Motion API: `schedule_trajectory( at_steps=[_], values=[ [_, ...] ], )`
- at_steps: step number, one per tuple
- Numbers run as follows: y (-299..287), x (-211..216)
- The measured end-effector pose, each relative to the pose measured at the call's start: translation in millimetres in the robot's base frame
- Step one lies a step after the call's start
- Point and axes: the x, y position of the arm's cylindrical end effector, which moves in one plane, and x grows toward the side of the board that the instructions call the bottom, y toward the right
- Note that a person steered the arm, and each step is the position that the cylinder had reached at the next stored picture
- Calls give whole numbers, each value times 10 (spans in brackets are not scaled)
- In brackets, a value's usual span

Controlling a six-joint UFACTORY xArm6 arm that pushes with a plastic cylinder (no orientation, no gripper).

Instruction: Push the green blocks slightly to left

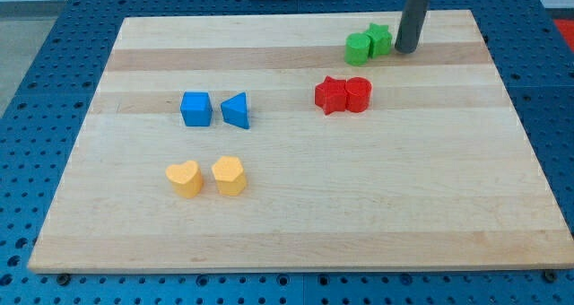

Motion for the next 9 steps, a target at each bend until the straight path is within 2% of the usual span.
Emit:
schedule_trajectory(
  at_steps=[3, 4, 8, 9],
  values=[
    [-229, 91],
    [-234, 302],
    [-196, 320],
    [-196, 463]
  ],
)
